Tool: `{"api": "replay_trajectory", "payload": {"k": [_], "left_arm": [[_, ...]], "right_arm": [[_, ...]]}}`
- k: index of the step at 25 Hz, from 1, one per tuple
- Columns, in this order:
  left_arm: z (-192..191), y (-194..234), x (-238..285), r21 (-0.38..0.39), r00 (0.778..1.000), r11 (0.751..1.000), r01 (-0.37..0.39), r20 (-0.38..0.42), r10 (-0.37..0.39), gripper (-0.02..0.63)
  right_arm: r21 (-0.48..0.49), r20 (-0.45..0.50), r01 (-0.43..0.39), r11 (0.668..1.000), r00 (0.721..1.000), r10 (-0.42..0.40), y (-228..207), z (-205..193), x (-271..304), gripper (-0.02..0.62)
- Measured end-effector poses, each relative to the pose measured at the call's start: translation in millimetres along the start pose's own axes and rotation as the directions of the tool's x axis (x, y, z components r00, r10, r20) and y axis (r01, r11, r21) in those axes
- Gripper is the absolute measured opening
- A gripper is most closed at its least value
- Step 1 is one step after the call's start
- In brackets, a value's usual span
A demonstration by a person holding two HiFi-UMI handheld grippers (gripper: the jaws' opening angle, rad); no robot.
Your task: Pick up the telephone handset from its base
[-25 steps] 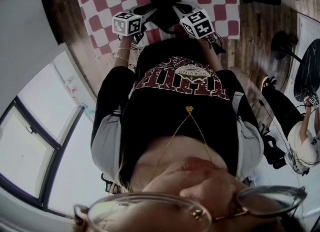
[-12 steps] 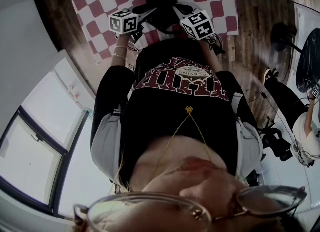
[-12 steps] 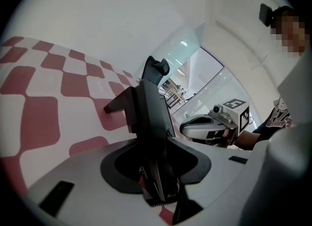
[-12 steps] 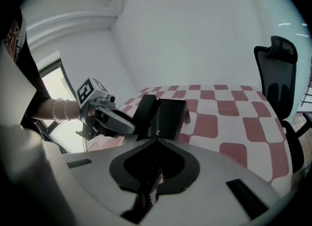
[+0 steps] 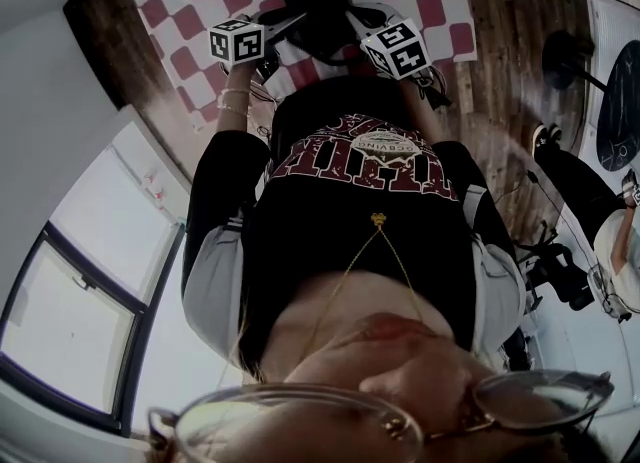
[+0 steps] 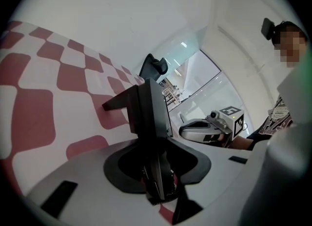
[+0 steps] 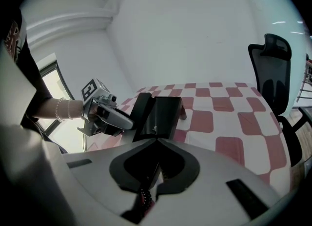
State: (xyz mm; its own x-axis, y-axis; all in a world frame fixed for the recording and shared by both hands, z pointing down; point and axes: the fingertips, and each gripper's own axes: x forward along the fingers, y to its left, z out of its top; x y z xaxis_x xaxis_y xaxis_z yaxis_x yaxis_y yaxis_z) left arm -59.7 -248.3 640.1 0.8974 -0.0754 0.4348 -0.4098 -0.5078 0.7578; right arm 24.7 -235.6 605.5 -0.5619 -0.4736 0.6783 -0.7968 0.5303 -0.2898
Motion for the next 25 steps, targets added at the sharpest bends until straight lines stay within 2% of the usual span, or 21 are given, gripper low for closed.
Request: {"api": "replay_trajectory", "payload": {"k": [9, 15, 25], "left_arm": [[0.5, -2.6, -0.2, -0.005, 0.999, 0.999, -0.052, 0.011, 0.052, 0.127], [-0.1, -3.1, -0.4, -0.004, 0.993, 0.994, -0.114, 0.027, 0.114, 0.115], [0.7, -12.3, -3.1, 0.017, 0.991, 0.992, -0.126, 0.045, 0.125, 0.106]], "right_arm": [[-0.003, 0.008, 0.000, 1.000, 1.000, 0.000, 0.4, 3.0, -1.7, 0.020], [-0.008, 0.014, -0.007, 1.000, 1.000, 0.007, 1.1, 4.4, 0.0, 0.020], [-0.023, 0.023, -0.020, 1.000, 1.000, 0.020, 3.4, 6.8, -4.4, 0.020]]}}
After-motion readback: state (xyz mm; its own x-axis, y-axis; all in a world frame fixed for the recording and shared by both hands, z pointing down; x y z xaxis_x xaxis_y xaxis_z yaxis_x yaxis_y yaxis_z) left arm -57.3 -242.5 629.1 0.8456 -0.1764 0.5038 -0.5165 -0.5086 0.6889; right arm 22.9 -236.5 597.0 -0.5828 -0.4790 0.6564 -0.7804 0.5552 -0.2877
